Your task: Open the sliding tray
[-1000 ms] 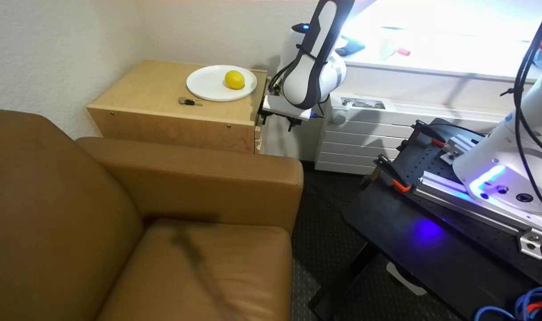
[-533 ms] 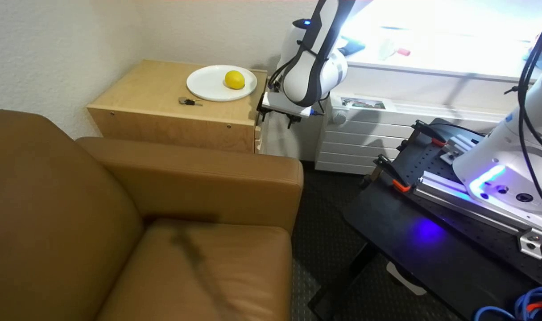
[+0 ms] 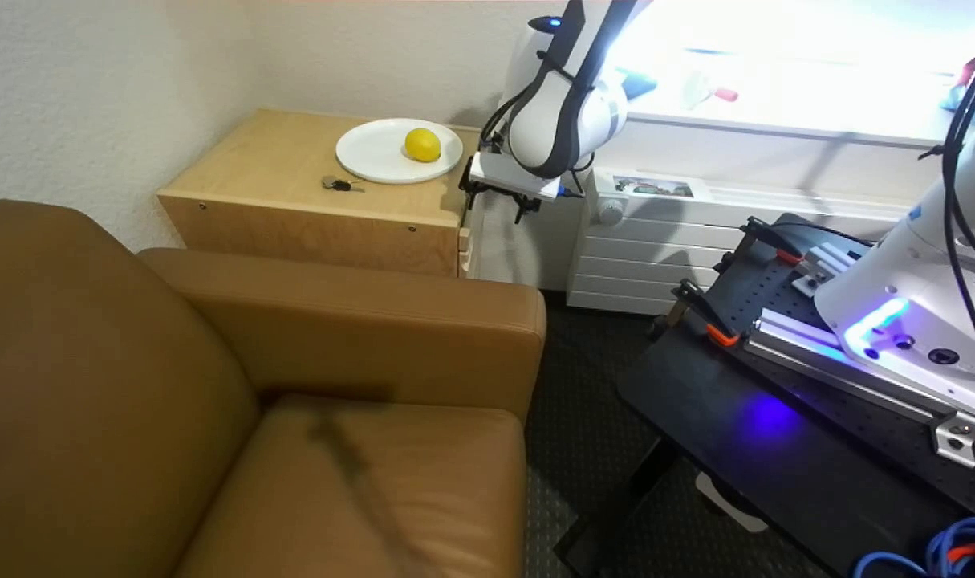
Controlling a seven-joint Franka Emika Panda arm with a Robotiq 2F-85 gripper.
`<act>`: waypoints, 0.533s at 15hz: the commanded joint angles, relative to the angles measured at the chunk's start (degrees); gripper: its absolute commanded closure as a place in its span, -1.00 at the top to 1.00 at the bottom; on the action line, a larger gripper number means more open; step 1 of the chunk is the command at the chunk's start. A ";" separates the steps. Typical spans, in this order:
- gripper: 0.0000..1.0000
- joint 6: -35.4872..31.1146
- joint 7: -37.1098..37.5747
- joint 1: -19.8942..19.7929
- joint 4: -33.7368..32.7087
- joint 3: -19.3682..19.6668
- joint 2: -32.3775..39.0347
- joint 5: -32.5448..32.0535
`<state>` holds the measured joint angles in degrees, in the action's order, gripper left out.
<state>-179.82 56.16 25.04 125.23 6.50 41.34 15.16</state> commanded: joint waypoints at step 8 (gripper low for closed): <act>1.00 1.33 -0.75 -1.92 -6.23 -3.24 5.93 2.74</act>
<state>-179.68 56.32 25.01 121.98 5.26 45.03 16.69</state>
